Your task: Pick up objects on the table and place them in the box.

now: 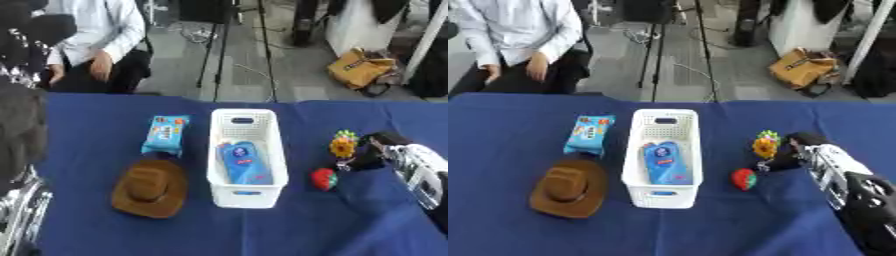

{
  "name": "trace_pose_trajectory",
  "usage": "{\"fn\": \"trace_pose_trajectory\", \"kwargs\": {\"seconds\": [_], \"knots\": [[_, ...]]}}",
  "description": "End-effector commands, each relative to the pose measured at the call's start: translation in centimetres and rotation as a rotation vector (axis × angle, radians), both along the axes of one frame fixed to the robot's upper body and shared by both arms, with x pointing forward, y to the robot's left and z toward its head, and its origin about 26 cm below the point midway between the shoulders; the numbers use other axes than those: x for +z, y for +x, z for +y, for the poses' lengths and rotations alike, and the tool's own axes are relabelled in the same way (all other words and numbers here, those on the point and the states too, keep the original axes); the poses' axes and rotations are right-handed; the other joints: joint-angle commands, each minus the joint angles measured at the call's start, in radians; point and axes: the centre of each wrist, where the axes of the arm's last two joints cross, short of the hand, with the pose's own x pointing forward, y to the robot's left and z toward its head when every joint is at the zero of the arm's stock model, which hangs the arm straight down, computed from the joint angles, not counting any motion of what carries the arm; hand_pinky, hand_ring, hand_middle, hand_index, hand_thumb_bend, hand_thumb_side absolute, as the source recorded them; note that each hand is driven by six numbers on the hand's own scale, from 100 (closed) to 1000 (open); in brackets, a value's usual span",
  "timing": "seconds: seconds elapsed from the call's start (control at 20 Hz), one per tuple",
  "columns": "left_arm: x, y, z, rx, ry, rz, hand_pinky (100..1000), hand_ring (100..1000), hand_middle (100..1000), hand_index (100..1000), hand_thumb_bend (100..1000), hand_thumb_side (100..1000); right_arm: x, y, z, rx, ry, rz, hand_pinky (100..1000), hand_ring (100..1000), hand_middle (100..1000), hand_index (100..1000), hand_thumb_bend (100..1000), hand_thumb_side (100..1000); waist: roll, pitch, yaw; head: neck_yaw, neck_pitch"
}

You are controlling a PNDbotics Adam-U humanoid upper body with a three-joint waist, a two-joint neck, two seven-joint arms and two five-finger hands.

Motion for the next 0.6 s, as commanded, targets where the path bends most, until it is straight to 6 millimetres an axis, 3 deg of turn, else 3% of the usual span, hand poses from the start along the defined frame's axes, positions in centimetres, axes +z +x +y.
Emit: {"fn": "trace_pose_trajectory", "kwargs": {"seconds": [0.05,0.6], "knots": [[0.8,-0.3,-0.1,-0.008,0.008,-0.031,830,770,793,806,100,824,2.4,-0.1,-1.5,-0.004,-0.037,-0.020,950,986,760,899,780,665,-0.001,-0.021,0.002,-0.002,-0.011],[0.8,-0.3,-0.1,-0.006,0.018,-0.032,830,770,793,805,100,821,4.6,-0.2,-3.2,0.017,-0.105,0.077,968,999,815,939,761,592,-0.001,-0.021,0.007,-0.022,-0.010]]}}
